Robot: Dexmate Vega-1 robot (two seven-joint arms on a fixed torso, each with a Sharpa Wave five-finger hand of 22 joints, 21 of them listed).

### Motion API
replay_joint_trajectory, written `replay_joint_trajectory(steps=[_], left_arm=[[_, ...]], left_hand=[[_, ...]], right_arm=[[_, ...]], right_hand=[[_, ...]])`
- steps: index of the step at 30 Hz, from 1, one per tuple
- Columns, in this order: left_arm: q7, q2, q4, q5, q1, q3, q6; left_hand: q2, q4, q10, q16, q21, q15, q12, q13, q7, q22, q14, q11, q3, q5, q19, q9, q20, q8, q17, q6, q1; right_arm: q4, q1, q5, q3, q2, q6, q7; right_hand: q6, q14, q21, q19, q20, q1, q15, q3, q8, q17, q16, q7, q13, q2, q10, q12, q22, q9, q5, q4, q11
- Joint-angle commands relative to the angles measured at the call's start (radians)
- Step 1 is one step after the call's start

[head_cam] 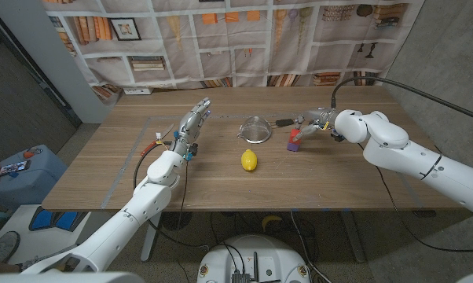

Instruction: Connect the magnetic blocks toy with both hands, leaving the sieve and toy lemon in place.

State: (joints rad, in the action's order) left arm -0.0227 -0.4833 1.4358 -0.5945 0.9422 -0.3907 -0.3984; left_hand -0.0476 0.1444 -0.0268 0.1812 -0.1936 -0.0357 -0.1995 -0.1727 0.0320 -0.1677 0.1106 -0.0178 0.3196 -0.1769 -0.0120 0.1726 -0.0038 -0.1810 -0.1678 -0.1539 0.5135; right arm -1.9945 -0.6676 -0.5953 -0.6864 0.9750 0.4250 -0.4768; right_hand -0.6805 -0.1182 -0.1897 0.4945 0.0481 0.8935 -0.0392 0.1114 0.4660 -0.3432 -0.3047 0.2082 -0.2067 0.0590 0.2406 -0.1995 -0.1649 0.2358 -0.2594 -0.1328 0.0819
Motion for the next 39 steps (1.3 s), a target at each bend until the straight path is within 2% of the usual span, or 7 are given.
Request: replay_joint_trajectory(steps=[1, 19, 23, 25, 28, 35, 39], left_arm=[[0.000, 0.003, -0.003, -0.004, 0.000, 0.001, 0.004], [0.007, 0.016, -0.028, -0.011, -0.015, -0.002, 0.002], [0.012, 0.019, -0.036, -0.013, -0.021, -0.003, 0.001], [0.015, 0.019, -0.040, -0.014, -0.023, -0.003, 0.002], [0.020, 0.021, -0.047, -0.013, -0.028, -0.004, -0.002], [0.028, 0.016, -0.057, -0.008, -0.036, -0.006, -0.004], [0.034, 0.006, -0.054, -0.006, -0.038, -0.008, 0.010]], left_hand=[[-0.010, -0.002, 0.000, -0.001, 0.002, -0.001, 0.001, -0.002, -0.003, -0.002, -0.005, -0.001, 0.009, 0.001, 0.000, 0.002, 0.001, -0.003, -0.001, -0.006, 0.003], [-0.018, 0.000, 0.007, -0.001, 0.002, -0.001, 0.001, -0.002, -0.006, -0.002, -0.010, 0.007, 0.011, 0.000, 0.005, 0.002, 0.001, -0.004, -0.001, -0.012, -0.002], [-0.019, 0.000, 0.007, -0.001, 0.002, -0.001, 0.001, -0.002, -0.007, -0.002, -0.011, 0.007, 0.012, 0.000, 0.006, 0.002, 0.001, -0.003, 0.000, -0.012, -0.003], [-0.020, 0.001, 0.007, -0.001, 0.002, -0.001, 0.001, -0.002, -0.008, -0.002, -0.011, 0.008, 0.012, 0.000, 0.006, 0.002, 0.001, -0.003, 0.000, -0.012, -0.003], [-0.021, 0.001, 0.007, -0.002, 0.002, -0.001, 0.002, -0.002, -0.009, -0.002, -0.012, 0.007, 0.012, 0.000, 0.006, 0.002, 0.001, -0.003, 0.000, -0.012, -0.004], [-0.023, 0.002, 0.006, -0.003, 0.003, -0.002, 0.003, -0.002, -0.005, -0.002, -0.009, 0.007, 0.013, 0.000, 0.005, 0.002, 0.003, -0.001, 0.000, -0.008, -0.006], [-0.023, 0.002, -0.001, -0.006, 0.006, 0.000, 0.006, -0.002, -0.002, -0.002, -0.001, 0.008, 0.012, 0.001, 0.000, 0.002, 0.004, 0.001, 0.000, -0.002, -0.009]], right_arm=[[0.002, 0.002, -0.001, 0.001, -0.004, 0.000, -0.012], [0.015, 0.015, 0.001, -0.006, -0.009, -0.018, -0.029], [0.017, 0.019, -0.002, -0.009, -0.011, -0.019, -0.034], [0.019, 0.021, 0.003, -0.009, -0.010, -0.026, -0.039], [0.020, 0.026, 0.005, -0.011, -0.009, -0.028, -0.051], [0.016, 0.014, 0.028, 0.001, 0.002, -0.042, -0.046], [0.012, 0.009, 0.044, 0.009, 0.008, -0.045, -0.050]], right_hand=[[0.008, 0.005, -0.001, 0.008, 0.016, -0.009, -0.005, -0.011, -0.006, 0.001, 0.007, 0.009, -0.005, -0.022, 0.000, 0.003, -0.004, 0.004, -0.012, -0.003, -0.015], [0.132, 0.018, -0.001, 0.008, -0.002, -0.052, 0.023, -0.048, -0.047, 0.006, 0.024, -0.021, -0.006, -0.063, -0.046, 0.009, -0.005, 0.007, -0.038, 0.010, -0.035], [0.174, 0.023, 0.000, 0.003, -0.011, -0.073, 0.035, -0.063, -0.063, 0.008, 0.030, -0.032, -0.007, -0.080, -0.069, 0.012, -0.006, 0.004, -0.045, 0.016, -0.049], [0.214, 0.028, 0.000, 0.000, -0.013, -0.078, 0.039, -0.069, -0.078, 0.009, 0.034, -0.038, -0.007, -0.085, -0.080, 0.012, -0.006, 0.002, -0.051, 0.017, -0.050], [0.240, 0.038, 0.003, -0.011, -0.020, -0.087, 0.045, -0.078, -0.087, 0.011, 0.040, -0.038, -0.007, -0.094, -0.096, 0.014, -0.006, 0.001, -0.056, 0.020, -0.055], [0.293, 0.057, 0.005, -0.029, -0.038, -0.119, 0.070, -0.101, -0.107, 0.013, 0.053, -0.060, -0.008, -0.115, -0.131, 0.016, -0.007, -0.001, -0.068, 0.031, -0.070], [0.347, 0.077, 0.008, -0.055, -0.056, -0.152, 0.087, -0.122, -0.127, 0.015, 0.064, -0.066, -0.009, -0.128, -0.170, 0.018, -0.007, -0.001, -0.079, 0.044, -0.079]])
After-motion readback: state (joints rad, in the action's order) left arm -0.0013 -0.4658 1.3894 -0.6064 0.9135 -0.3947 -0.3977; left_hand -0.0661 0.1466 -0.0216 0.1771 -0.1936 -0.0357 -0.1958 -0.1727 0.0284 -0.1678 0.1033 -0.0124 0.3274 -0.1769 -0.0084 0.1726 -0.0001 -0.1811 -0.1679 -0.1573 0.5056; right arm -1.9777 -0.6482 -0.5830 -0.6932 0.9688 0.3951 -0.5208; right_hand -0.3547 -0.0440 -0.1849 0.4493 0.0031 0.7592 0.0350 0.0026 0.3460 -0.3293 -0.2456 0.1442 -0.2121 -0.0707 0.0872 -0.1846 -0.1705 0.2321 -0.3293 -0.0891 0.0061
